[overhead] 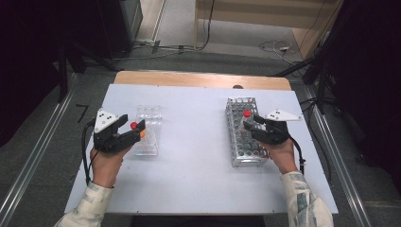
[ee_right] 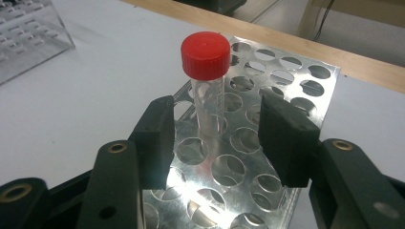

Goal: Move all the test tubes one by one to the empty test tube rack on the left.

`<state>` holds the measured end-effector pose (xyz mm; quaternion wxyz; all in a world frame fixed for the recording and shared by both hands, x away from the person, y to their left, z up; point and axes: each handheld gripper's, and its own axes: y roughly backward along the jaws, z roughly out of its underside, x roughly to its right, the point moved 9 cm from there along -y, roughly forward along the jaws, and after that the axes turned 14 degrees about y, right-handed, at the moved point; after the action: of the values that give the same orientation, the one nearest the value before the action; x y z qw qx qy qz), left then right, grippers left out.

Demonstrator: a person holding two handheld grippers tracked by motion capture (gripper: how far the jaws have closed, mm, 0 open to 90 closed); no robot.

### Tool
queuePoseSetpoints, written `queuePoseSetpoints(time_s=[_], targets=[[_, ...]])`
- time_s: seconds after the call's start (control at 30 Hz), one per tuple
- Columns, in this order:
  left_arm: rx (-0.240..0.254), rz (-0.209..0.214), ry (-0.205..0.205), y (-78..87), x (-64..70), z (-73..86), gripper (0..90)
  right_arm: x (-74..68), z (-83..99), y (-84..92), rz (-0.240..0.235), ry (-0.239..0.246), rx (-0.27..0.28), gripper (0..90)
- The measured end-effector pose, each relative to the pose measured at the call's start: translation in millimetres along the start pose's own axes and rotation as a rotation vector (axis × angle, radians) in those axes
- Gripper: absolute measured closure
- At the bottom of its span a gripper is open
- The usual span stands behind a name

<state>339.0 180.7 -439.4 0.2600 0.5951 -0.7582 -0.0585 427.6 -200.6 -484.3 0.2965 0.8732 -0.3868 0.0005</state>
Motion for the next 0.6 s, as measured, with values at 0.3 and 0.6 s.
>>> queuePoseSetpoints(time_s=[0.3,0.6], targets=[[-0.001,-0.003,-0.001,0.7,-1.4,0.5,35.5,2.2,-1.2,-10.7,-0.017,0.026,-0.007,52.5],[-0.005,-0.003,-0.003,0.1,-0.9,1.1,35.5,1.2,-2.0,-17.6,-0.056,0.037,-0.011,61.1]])
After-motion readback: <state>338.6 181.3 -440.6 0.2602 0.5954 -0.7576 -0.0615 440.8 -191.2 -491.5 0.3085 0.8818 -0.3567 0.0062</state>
